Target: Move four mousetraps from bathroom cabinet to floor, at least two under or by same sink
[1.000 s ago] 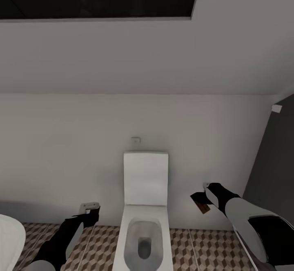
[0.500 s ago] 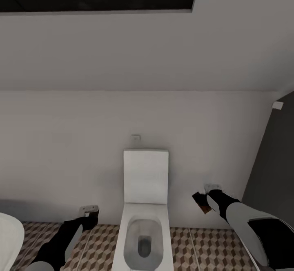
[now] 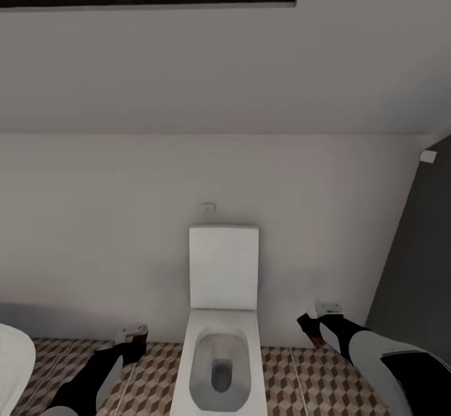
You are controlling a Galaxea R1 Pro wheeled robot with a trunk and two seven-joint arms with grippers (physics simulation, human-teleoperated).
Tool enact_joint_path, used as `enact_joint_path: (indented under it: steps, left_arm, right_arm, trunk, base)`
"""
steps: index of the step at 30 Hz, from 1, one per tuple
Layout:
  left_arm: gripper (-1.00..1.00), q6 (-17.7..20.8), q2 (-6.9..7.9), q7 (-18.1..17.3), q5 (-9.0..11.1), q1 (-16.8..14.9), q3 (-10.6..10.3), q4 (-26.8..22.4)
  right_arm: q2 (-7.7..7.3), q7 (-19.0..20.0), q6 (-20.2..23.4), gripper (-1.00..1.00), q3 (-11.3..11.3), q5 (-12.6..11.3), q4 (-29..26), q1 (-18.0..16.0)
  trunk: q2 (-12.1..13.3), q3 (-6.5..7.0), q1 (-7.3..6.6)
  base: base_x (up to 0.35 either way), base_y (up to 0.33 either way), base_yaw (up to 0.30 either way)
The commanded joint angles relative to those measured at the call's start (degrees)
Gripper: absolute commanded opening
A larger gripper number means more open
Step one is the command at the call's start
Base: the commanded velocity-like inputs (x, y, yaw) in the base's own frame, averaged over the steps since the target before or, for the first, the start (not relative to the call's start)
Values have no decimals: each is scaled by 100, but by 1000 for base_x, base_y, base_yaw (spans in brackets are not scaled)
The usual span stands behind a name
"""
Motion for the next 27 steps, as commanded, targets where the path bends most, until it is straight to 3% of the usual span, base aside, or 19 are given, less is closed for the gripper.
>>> enact_joint_path:
  steps: [1,15,21,27]
  left_arm:
    - [-100,18,1,42,51,-2,-7,3]
    - [-100,-78,3,53,37,-2,-14,87]
    - [-100,-257,-5,76,40,-2,-6,363]
    - [-100,-339,-9,83,41,-2,1,523]
  right_arm:
    - [2,-11,8,-100,50,-58,6,27]
    - [11,-15,-51,-100,35,-62,8,160]
    - [12,-20,-449,-100,32,-233,8,185]
    - [1,-20,-668,-100,27,-273,8,472]
  trunk:
    - [-46,-25,23]
    - [-608,-276,330]
    - [-848,-384,462]
    - [-1089,-491,594]
  base:
    - [0,0,0]
    - [0,0,0]
    - [0,0,0]
    - [0,0,0]
